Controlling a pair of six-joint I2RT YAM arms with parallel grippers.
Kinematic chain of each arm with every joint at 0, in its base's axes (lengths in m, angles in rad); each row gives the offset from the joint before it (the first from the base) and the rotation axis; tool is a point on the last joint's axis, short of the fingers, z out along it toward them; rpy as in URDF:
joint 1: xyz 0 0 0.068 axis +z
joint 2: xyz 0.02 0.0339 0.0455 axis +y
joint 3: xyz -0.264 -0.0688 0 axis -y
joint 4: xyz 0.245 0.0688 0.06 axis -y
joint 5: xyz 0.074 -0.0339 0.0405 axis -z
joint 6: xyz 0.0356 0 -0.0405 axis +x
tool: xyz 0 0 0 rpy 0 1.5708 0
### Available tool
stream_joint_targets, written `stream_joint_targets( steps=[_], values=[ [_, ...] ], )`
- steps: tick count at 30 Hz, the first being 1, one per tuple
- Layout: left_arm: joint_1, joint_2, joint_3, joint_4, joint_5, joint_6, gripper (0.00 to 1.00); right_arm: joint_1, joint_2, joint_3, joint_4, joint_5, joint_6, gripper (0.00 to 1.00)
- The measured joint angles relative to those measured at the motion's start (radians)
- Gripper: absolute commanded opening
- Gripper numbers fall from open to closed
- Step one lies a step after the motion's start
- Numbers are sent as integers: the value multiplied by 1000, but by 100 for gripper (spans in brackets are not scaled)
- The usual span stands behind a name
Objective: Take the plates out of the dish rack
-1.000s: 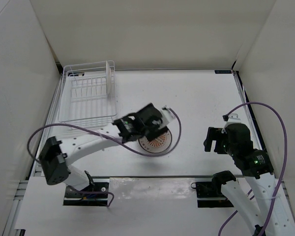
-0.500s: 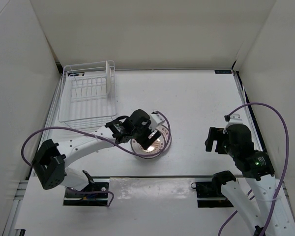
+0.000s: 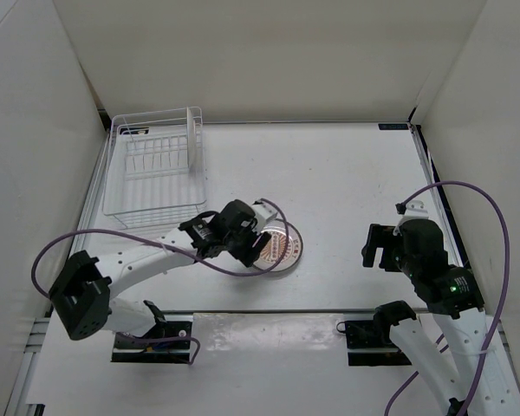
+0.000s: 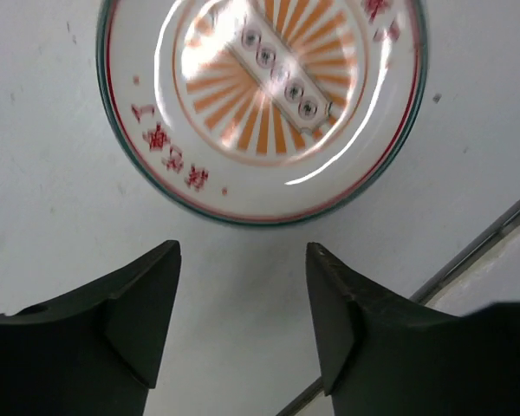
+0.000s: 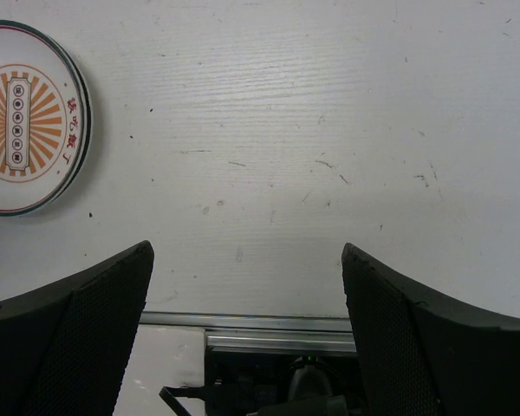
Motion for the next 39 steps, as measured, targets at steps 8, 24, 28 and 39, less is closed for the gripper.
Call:
stream_joint_targets(
  steps=[8, 24, 28, 39],
  values=[
    [92, -101, -157, 26, 37, -117, 63, 5, -12, -15, 2, 0, 0, 90],
    [232, -149, -205, 121, 119, -211, 56, 13, -21, -27, 2, 1, 0, 90],
    [305, -256, -244, 122, 116, -220, 62, 14, -21, -27, 3, 1, 0, 90],
    [513, -279, -77, 44, 63, -278, 100, 18, -19, -30, 3, 1, 2, 90]
  ],
)
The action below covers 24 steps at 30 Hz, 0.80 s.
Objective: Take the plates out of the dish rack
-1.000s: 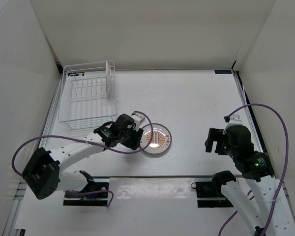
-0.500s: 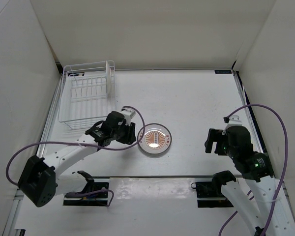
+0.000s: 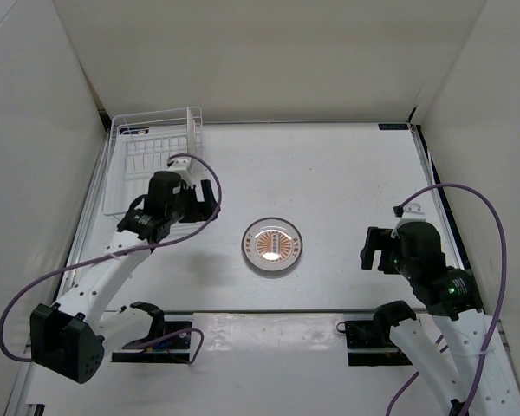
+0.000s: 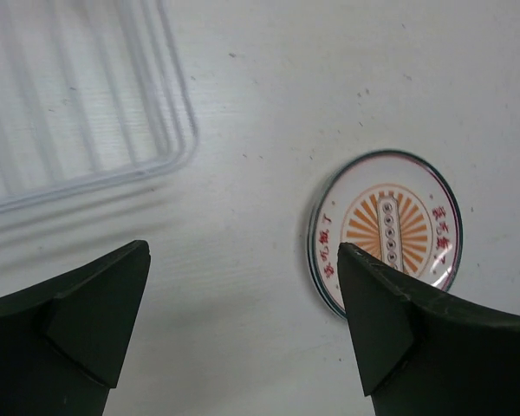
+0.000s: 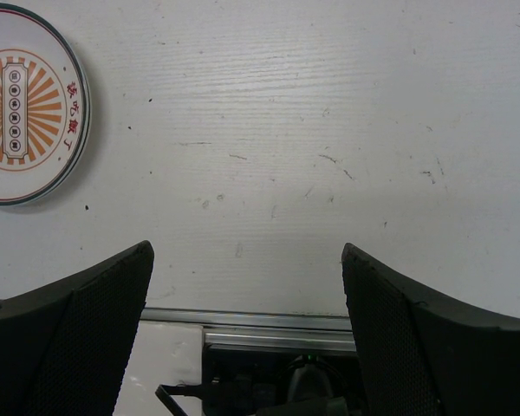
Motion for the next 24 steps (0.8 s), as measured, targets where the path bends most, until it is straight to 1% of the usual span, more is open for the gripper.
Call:
stream_joint_targets(
  steps=[2, 6, 8, 10, 14, 18, 21, 24],
  values=[
    [51, 1, 36, -23, -8, -8, 100, 0, 0, 0, 0, 0, 0, 90],
    [188, 13, 109, -34, -10, -29, 100, 0, 0, -2, 0, 0, 5, 90],
    [219, 44, 178, -35, -38, -18, 100, 0, 0, -2, 0, 0, 9, 90],
    [223, 88, 260, -16, -72, 8, 100, 0, 2, -2, 1, 0, 13, 90],
    [241, 204, 389, 122, -113, 41, 98, 0, 10, -2, 1, 1, 19, 90],
    [281, 354, 448, 267, -132, 97, 97, 0, 10, -3, 2, 8, 21, 90],
    [288, 491, 505, 316, -140, 140, 93, 0, 10, -14, 9, 11, 23, 90],
    [290, 631, 575, 344, -139, 176, 91, 0, 9, -23, 14, 16, 23, 90]
  ],
)
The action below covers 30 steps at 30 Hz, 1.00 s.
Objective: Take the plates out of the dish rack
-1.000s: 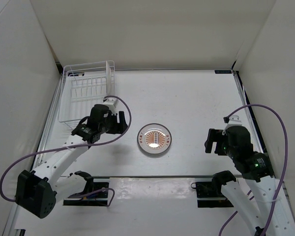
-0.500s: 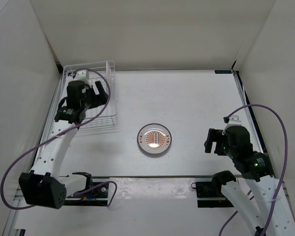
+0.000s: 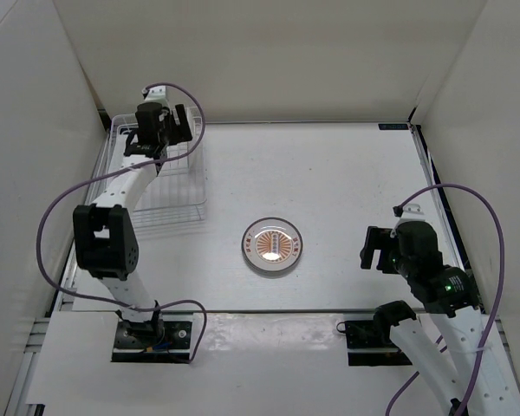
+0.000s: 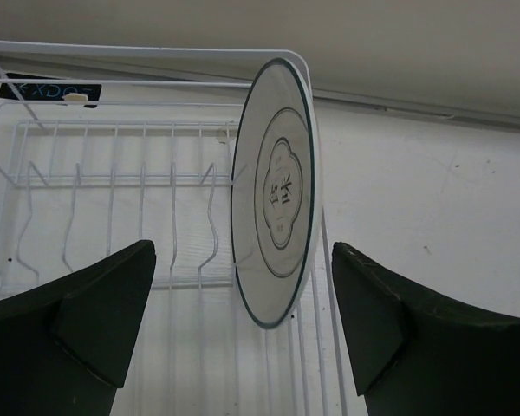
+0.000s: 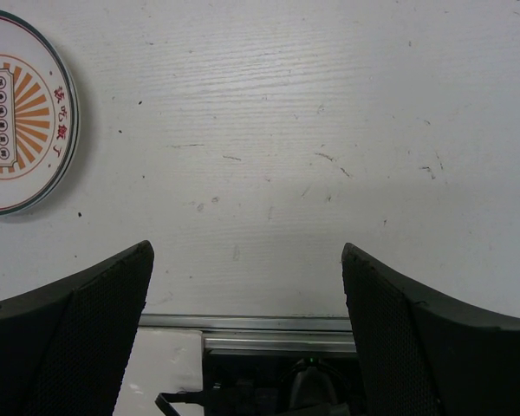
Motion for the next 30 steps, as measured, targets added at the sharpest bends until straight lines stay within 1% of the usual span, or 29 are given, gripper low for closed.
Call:
stream_joint_targets(
  steps=[4, 5, 6, 9, 12, 14, 15, 17, 18, 19, 20, 21, 22, 23, 30],
  values=[
    [3, 112, 48, 25, 19, 30, 91, 0, 0, -3, 4, 10, 1, 90],
    [4, 138, 66, 24, 24, 34, 90, 0, 0, -4, 5, 11, 1, 90],
    [5, 158, 87, 19, 32, 37, 85, 0, 1, -4, 6, 13, 1, 90],
    [5, 207, 148, 14, 48, 57, 73, 0, 6, -5, 8, 18, 1, 90],
    [6, 228, 169, 20, 60, 79, 54, 0, 10, -5, 8, 22, 1, 90],
    [6, 235, 169, 25, 63, 93, 48, 0, 11, -5, 8, 26, 1, 90],
    [6, 240, 169, 27, 63, 98, 40, 0, 11, -5, 8, 27, 2, 90],
    [8, 244, 159, 38, 66, 109, 35, 0, 13, -5, 9, 29, 1, 90],
    [10, 244, 151, 47, 72, 110, 27, 0, 14, -5, 9, 29, 1, 90],
    [11, 243, 146, 60, 87, 102, 24, 0, 15, -5, 9, 29, 1, 90],
    [9, 243, 141, 68, 103, 101, 13, 0, 16, -5, 9, 29, 1, 90],
    [5, 243, 136, 74, 107, 105, 13, 0, 17, -5, 10, 29, 1, 90],
    [3, 242, 132, 76, 111, 111, 1, 0, 18, -5, 9, 29, 1, 90],
    [3, 240, 127, 79, 116, 120, 0, 0, 18, -5, 9, 29, 1, 90],
    [9, 205, 107, 36, 140, 179, 0, 0, 29, -5, 9, 29, 1, 90]
  ],
)
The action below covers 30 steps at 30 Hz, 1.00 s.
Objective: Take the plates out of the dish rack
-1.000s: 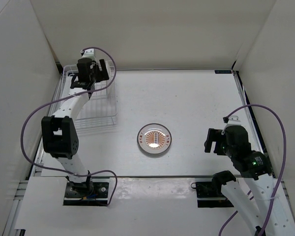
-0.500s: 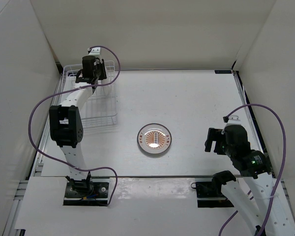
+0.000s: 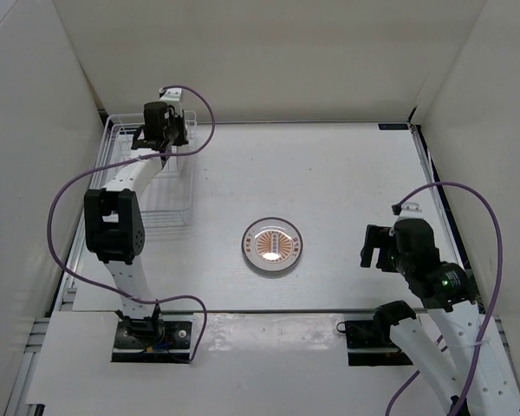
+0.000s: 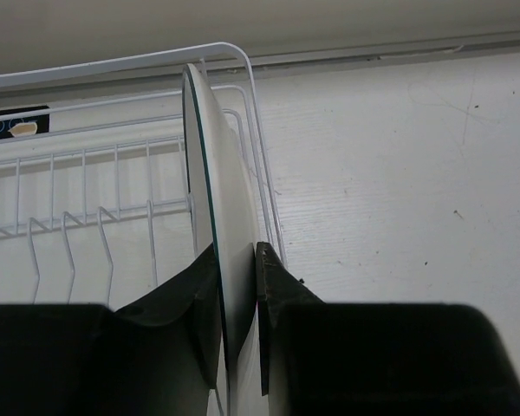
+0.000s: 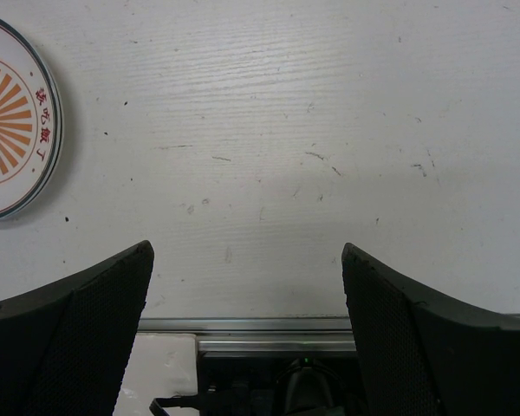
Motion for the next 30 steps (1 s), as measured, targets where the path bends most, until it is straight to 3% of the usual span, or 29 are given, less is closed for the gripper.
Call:
stream_joint_targets(
  steps=[8, 19, 23, 30],
  values=[
    [5, -134, 0, -130, 18, 38, 0, 0, 6, 0, 0, 0, 0, 90],
    [-12, -628, -5, -182, 37, 13, 0, 0, -10, -5, 1, 1, 2, 90],
    [-103, -758, -4, -288, 106, 7, 0, 0, -30, -6, 2, 4, 2, 90],
    [-364, -907, -64, -643, 164, 82, 0, 0, -59, -6, 3, 8, 3, 90]
  ],
)
